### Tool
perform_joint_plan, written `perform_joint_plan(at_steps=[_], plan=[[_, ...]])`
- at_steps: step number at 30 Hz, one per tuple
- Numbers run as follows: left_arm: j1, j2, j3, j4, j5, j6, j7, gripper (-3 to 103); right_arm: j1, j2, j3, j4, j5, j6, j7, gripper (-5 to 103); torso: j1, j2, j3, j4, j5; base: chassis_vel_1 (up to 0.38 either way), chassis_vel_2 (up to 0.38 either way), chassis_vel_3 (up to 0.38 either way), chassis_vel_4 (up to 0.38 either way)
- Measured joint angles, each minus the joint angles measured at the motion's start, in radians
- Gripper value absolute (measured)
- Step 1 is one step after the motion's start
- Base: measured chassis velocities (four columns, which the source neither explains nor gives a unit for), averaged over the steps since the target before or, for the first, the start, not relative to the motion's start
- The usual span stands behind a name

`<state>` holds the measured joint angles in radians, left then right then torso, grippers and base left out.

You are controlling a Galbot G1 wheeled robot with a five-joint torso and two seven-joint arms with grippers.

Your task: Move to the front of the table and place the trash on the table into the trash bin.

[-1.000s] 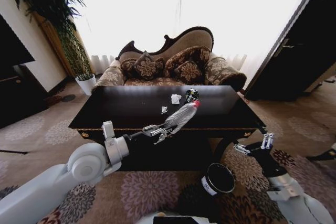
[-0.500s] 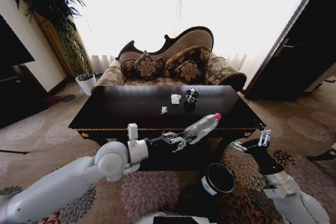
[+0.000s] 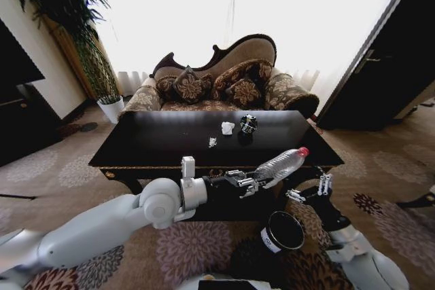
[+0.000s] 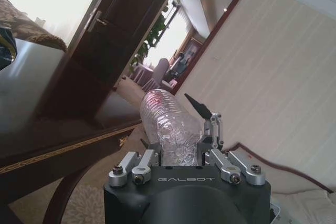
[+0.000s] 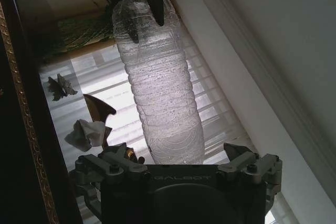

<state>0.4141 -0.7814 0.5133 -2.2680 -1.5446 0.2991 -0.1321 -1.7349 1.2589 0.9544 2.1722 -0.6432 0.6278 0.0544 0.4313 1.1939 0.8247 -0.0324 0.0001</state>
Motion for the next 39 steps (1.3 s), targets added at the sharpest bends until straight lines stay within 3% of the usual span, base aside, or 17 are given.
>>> perform_joint_plan(at_steps=[17,19,21,24,27,28,39], plan=[[0.027,-0.077,0.043,0.024,0.008,-0.009,-0.035,33,-0.002,0.020,0.003,0.043,-0.003,-0.018,-0.005,103,0.000,0.000,0.000,0.0001,-0.0001,0.000,0.000,0.000,0.000],[0.028,-0.078,0.042,0.020,0.007,-0.009,-0.041,33,-0.006,0.022,0.007,0.047,-0.008,-0.011,-0.009,95,0.000,0.000,0.000,0.0001,-0.0001,0.000,0.000,0.000,0.000],[0.029,-0.079,0.042,0.017,0.005,-0.009,-0.044,33,-0.007,0.023,0.008,0.048,-0.010,-0.008,-0.009,95,0.000,0.000,0.000,0.0001,-0.0001,0.000,0.000,0.000,0.000],[0.031,-0.082,0.044,0.009,-0.001,-0.009,-0.053,33,-0.009,0.029,0.008,0.049,-0.013,0.000,-0.010,80,0.000,0.000,0.000,0.0000,0.0000,0.000,0.000,0.000,0.000],[0.036,-0.083,0.045,0.008,-0.002,-0.009,-0.055,33,-0.010,0.031,0.008,0.049,-0.014,0.001,-0.010,74,0.000,0.000,0.000,0.0000,-0.0001,0.000,0.000,0.000,0.000],[0.040,-0.082,0.043,0.007,-0.005,-0.009,-0.057,33,-0.012,0.032,0.008,0.049,-0.014,0.004,-0.010,63,0.000,0.000,0.000,0.0001,-0.0002,0.000,0.000,0.000,0.000],[0.047,-0.071,0.031,-0.006,-0.013,-0.008,-0.064,32,-0.015,0.030,0.012,0.049,-0.013,0.016,-0.010,38,0.000,0.000,0.000,0.0001,-0.0001,0.000,0.000,0.000,0.000]])
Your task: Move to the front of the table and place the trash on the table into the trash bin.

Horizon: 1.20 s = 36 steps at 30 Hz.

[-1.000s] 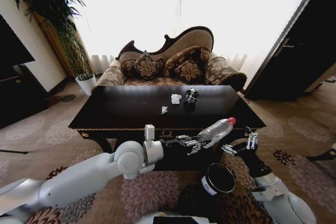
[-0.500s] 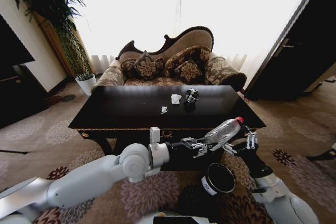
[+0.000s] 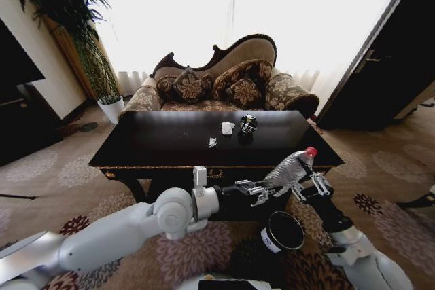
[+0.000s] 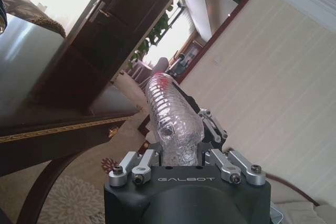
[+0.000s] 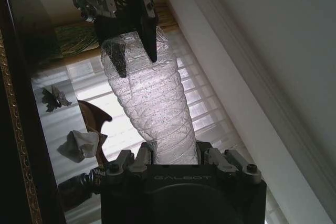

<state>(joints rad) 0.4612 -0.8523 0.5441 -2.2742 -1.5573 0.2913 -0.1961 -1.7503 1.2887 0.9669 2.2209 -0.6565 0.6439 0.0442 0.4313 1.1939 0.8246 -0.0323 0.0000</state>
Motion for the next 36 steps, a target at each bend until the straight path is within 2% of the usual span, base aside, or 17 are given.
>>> perform_joint_plan(at_steps=[2,5,7,11,13,15,17,19,20,22,24,26,29,31,32,34,36], plan=[[0.007,0.002,-0.005,-0.002,0.005,0.001,-0.004,32,-0.001,0.000,-0.001,-0.003,-0.001,0.003,0.000,33,0.000,0.000,0.000,0.0000,0.0000,0.000,0.000,0.000,0.000],[0.014,0.001,-0.012,-0.003,0.013,0.004,-0.015,30,-0.001,0.000,-0.001,-0.006,-0.001,0.004,0.000,33,0.000,0.000,0.000,0.0000,0.0000,0.000,0.000,0.000,0.000],[0.016,-0.001,-0.015,-0.001,0.024,0.006,-0.027,32,-0.001,0.000,-0.001,-0.008,-0.001,0.004,0.000,33,0.000,0.000,0.000,0.0000,0.0000,0.000,0.000,0.000,0.000],[0.009,-0.010,-0.034,0.009,0.084,0.012,-0.054,54,-0.006,0.002,-0.005,-0.030,0.030,0.001,0.004,30,0.000,0.000,0.000,-0.0001,0.0000,0.000,0.000,0.000,0.000],[0.001,-0.009,-0.043,0.009,0.085,0.012,-0.057,54,-0.007,0.002,-0.005,-0.039,0.039,0.001,0.005,27,0.000,0.000,0.000,-0.0001,0.0000,0.000,0.000,0.000,0.000],[-0.020,0.001,-0.067,0.001,0.081,0.012,-0.063,64,-0.008,0.001,-0.005,-0.055,0.066,0.001,0.006,22,0.000,0.000,0.000,-0.0001,0.0000,0.000,0.000,0.000,0.000],[-0.025,0.007,-0.075,0.000,0.080,0.010,-0.069,70,-0.008,0.000,-0.004,-0.058,0.076,-0.001,0.007,21,0.000,0.000,0.000,-0.0002,0.0000,0.000,0.000,0.000,0.000],[-0.029,0.023,-0.095,-0.012,0.077,0.009,-0.071,81,-0.004,-0.004,-0.004,-0.067,0.092,-0.006,0.008,21,0.000,0.000,0.000,-0.0001,-0.0001,0.000,0.000,0.000,0.000],[-0.025,0.030,-0.104,-0.018,0.077,0.009,-0.071,81,-0.003,-0.004,-0.004,-0.070,0.099,-0.008,0.008,21,0.000,0.000,0.000,-0.0001,0.0001,0.000,0.000,0.000,0.000],[-0.005,0.049,-0.131,-0.035,0.082,0.009,-0.070,92,-0.002,-0.005,-0.007,-0.081,0.116,-0.018,0.008,21,0.000,0.000,0.000,0.0000,-0.0001,0.000,0.000,0.000,0.000],[0.002,0.055,-0.139,-0.040,0.087,0.010,-0.068,92,-0.002,-0.005,-0.008,-0.085,0.120,-0.020,0.008,21,0.000,0.000,0.000,0.0000,-0.0001,0.000,0.000,0.000,0.000],[0.040,0.087,-0.194,-0.056,0.136,0.024,-0.054,99,-0.001,-0.005,-0.015,-0.115,0.149,-0.027,0.009,21,0.000,0.000,0.000,-0.0001,0.0000,0.000,0.000,0.000,0.000],[0.079,0.108,-0.251,-0.059,0.172,0.027,-0.044,100,-0.002,-0.005,-0.019,-0.139,0.175,-0.032,0.009,21,0.000,0.000,0.000,-0.0001,0.0000,0.000,0.000,0.000,0.000],[0.168,0.144,-0.398,-0.058,0.212,0.027,-0.031,100,-0.004,-0.005,-0.022,-0.172,0.223,-0.039,0.009,21,0.000,0.000,0.000,-0.0001,0.0000,0.000,0.000,0.000,0.000],[0.168,0.144,-0.398,-0.058,0.212,0.027,-0.031,100,-0.004,-0.005,-0.022,-0.172,0.223,-0.039,0.009,21,0.000,0.000,0.000,-0.0001,0.0000,0.000,0.000,0.000,0.000],[0.257,0.183,-0.532,-0.047,0.229,0.026,-0.028,100,-0.007,-0.004,-0.023,-0.189,0.269,-0.059,0.015,21,0.000,0.000,0.000,0.0001,-0.0004,0.000,0.000,0.000,0.000],[0.281,0.200,-0.568,-0.044,0.233,0.022,-0.026,100,-0.008,-0.003,-0.023,-0.192,0.283,-0.067,0.020,21,0.000,0.000,0.000,0.0002,-0.0004,0.000,0.000,0.000,0.000]])
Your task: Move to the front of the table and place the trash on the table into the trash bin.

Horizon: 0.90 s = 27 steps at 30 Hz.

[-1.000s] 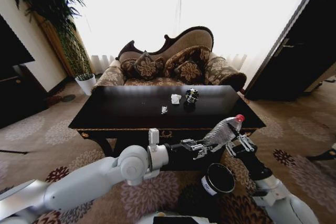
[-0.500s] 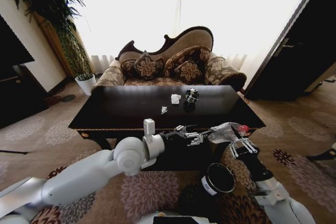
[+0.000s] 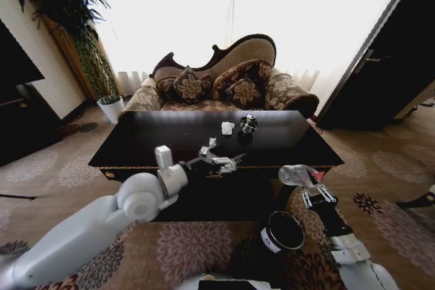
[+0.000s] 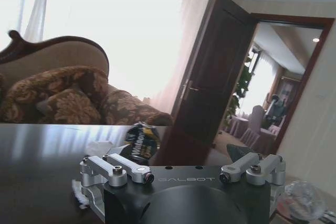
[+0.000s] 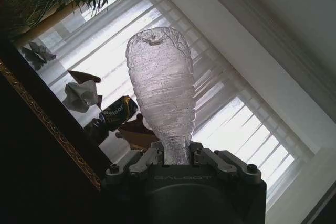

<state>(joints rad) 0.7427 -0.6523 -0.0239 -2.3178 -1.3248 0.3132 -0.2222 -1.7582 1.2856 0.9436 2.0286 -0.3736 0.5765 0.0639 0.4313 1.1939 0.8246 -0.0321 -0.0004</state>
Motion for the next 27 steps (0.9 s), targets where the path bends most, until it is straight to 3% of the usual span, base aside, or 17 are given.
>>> perform_joint_plan(at_steps=[4,5,8,10,12,19,27], plan=[[0.148,0.071,-0.206,0.021,0.049,-0.032,0.037,100,-0.013,0.002,0.002,-0.009,0.099,-0.050,0.009,21,0.000,0.000,0.000,-0.0001,0.0001,0.000,0.000,0.000,0.000],[0.148,0.071,-0.206,0.021,0.049,-0.032,0.037,100,-0.013,0.002,0.002,-0.009,0.099,-0.050,0.009,21,0.000,0.000,0.000,-0.0001,0.0001,0.000,0.000,0.000,0.000],[0.269,0.084,-0.359,0.055,0.163,-0.062,0.039,100,-0.032,0.003,0.004,-0.027,0.188,-0.070,0.003,21,0.000,0.000,0.000,-0.0001,0.0000,0.000,0.000,0.000,0.000],[0.291,0.084,-0.384,0.062,0.181,-0.067,0.040,100,-0.037,0.003,0.004,-0.032,0.209,-0.074,0.000,21,0.000,0.000,0.000,-0.0002,0.0001,0.000,0.000,0.000,0.000],[0.367,0.076,-0.472,0.100,0.243,-0.088,0.050,100,-0.056,0.003,-0.004,-0.064,0.298,-0.092,-0.005,21,0.000,0.000,0.000,-0.0001,0.0000,0.000,0.000,0.000,0.000],[0.431,0.061,-0.599,0.191,0.317,-0.141,0.112,100,-0.067,0.003,-0.053,-0.149,0.445,-0.127,-0.011,21,0.000,0.000,0.000,-0.0003,0.0005,0.000,0.000,0.000,0.000],[0.538,0.012,-0.712,0.266,0.375,-0.187,0.174,100,-0.036,0.002,-0.109,-0.249,0.492,-0.131,-0.033,21,0.000,0.000,0.000,-0.0003,0.0002,0.000,0.000,0.000,0.000]])
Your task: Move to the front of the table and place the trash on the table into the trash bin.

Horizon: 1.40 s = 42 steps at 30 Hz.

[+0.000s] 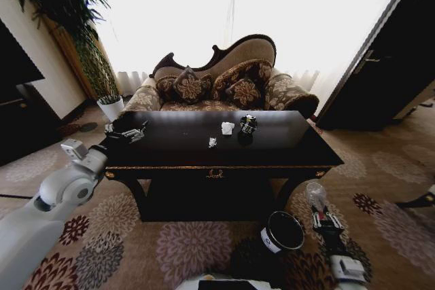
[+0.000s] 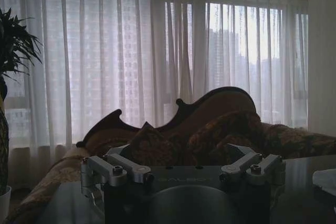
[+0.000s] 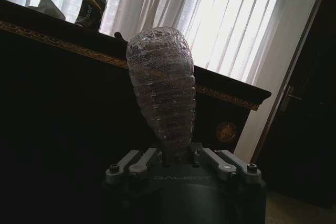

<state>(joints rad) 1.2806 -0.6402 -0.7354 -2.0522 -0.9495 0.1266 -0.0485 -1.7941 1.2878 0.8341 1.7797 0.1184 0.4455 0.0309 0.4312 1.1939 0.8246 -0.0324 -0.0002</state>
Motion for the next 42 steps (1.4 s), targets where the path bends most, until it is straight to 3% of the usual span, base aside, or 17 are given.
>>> perform_joint_plan(at_steps=[5,13,23,31,35,42], plan=[[0.092,-0.061,-0.105,0.027,-0.002,-0.017,0.003,100,0.035,0.002,-0.058,-0.063,0.062,-0.045,-0.009,21,0.000,0.000,0.000,0.0001,0.0000,0.000,0.000,0.000,0.000],[0.155,-0.098,-0.182,-0.028,-0.037,-0.020,0.001,100,0.133,-0.004,-0.133,-0.193,0.152,-0.088,-0.017,21,0.000,0.000,0.000,0.0001,0.0001,0.000,0.000,0.000,0.000],[0.126,-0.090,-0.160,-0.089,-0.063,0.002,-0.032,100,0.293,-0.003,-0.214,-0.431,0.225,-0.083,-0.038,21,0.000,0.000,0.000,-0.0001,0.0003,0.000,0.000,0.000,0.000],[0.108,-0.089,-0.134,-0.101,-0.072,0.011,-0.055,100,0.418,0.002,-0.215,-0.592,0.248,-0.072,-0.039,21,0.000,0.000,0.000,0.0001,-0.0001,0.000,0.000,0.000,0.000],[0.101,-0.094,-0.124,-0.109,-0.079,0.017,-0.067,100,0.518,-0.014,-0.214,-0.783,0.246,-0.023,-0.043,21,0.000,0.000,0.000,0.0000,0.0003,0.000,0.000,0.000,0.000],[0.092,-0.090,-0.121,-0.121,-0.091,0.021,-0.091,100,0.642,-0.039,-0.205,-0.956,0.257,0.017,-0.067,21,0.000,0.000,0.000,0.0000,0.0002,0.000,0.000,0.000,0.000]])
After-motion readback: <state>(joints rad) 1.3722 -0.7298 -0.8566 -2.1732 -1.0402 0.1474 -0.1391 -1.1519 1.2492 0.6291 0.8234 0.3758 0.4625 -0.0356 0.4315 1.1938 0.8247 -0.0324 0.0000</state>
